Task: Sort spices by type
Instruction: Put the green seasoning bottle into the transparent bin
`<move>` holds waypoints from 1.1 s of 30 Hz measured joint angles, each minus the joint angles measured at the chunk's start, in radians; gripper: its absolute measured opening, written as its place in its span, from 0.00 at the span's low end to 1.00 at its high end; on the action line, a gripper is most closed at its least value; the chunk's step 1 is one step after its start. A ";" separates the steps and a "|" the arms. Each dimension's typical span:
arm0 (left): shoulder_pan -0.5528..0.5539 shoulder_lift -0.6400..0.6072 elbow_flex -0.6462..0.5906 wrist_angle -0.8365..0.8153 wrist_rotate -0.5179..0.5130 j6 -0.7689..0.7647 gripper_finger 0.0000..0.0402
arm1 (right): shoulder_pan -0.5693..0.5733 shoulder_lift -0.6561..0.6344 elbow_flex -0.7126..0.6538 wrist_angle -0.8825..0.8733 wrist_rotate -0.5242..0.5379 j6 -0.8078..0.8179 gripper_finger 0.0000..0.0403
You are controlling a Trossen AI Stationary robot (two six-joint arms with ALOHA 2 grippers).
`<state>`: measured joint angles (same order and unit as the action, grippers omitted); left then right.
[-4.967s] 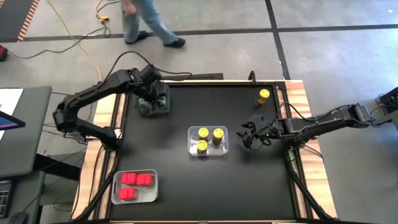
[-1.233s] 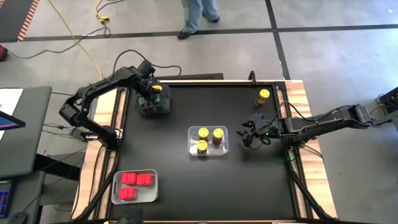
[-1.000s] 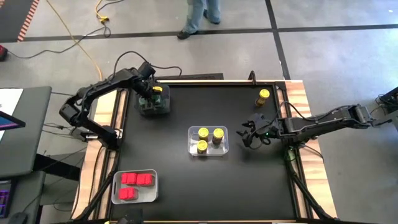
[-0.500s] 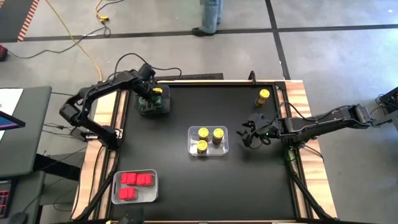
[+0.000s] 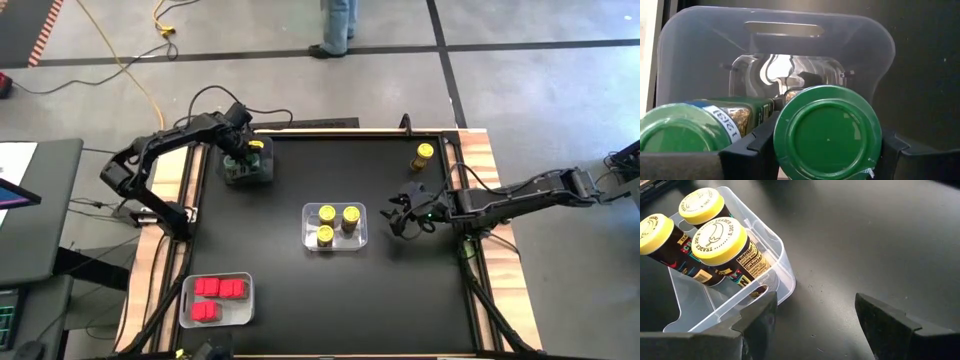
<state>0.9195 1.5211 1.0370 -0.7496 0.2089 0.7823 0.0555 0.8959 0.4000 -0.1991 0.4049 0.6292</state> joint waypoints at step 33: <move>0.000 0.004 -0.003 0.004 -0.010 -0.085 0.56 | -0.054 0.000 0.000 -0.002 0.000 -0.004 0.74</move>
<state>0.9195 1.5249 1.0336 -0.7453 0.1986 0.6969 0.0017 0.8962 0.4000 -0.2008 0.4049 0.6253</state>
